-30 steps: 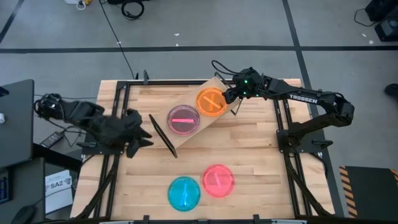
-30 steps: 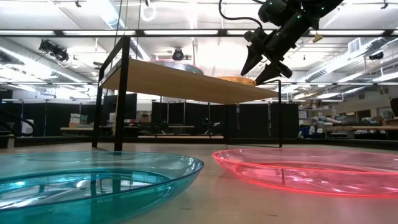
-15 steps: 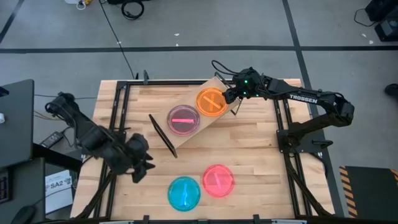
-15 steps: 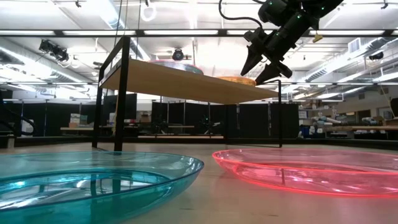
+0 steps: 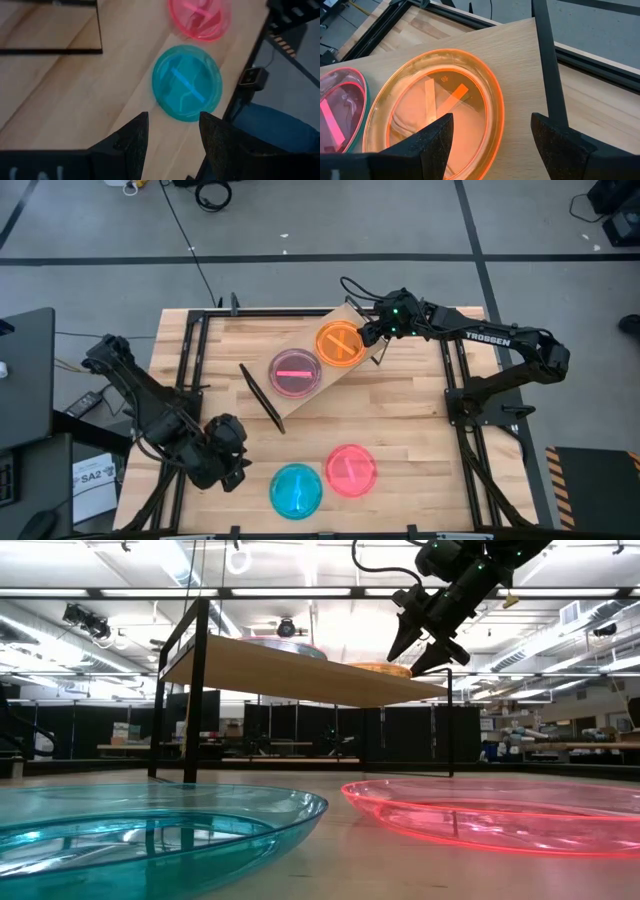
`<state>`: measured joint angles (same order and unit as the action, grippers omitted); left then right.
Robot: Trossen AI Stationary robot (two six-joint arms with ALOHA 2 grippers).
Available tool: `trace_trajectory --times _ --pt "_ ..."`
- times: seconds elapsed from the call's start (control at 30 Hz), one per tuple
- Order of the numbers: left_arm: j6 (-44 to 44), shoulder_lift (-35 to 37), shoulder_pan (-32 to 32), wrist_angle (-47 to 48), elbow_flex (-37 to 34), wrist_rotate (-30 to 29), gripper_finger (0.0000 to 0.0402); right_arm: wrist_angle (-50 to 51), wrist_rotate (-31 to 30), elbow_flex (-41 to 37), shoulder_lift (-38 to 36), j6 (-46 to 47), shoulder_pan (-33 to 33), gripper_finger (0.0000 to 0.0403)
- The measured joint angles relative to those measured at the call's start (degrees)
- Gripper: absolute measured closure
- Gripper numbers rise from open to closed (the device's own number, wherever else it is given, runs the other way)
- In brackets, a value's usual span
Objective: Place and stack plates onto a shelf
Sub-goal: Stack the blue plate on the orange plate on the shelf
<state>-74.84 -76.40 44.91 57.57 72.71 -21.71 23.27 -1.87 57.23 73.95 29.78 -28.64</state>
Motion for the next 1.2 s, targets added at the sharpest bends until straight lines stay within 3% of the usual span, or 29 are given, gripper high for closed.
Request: trace_trajectory --times 0.7,1.2 --pt "-6.0 -14.6 -1.3 -0.8 0.0 6.7 0.0218 0.0 0.0 0.0 0.0 0.0 0.0 0.0130" --pt "6.4 -20.4 -10.0 -7.1 0.0 10.3 0.0219 0.0 0.0 0.0 0.0 -0.6 0.0 0.0130"
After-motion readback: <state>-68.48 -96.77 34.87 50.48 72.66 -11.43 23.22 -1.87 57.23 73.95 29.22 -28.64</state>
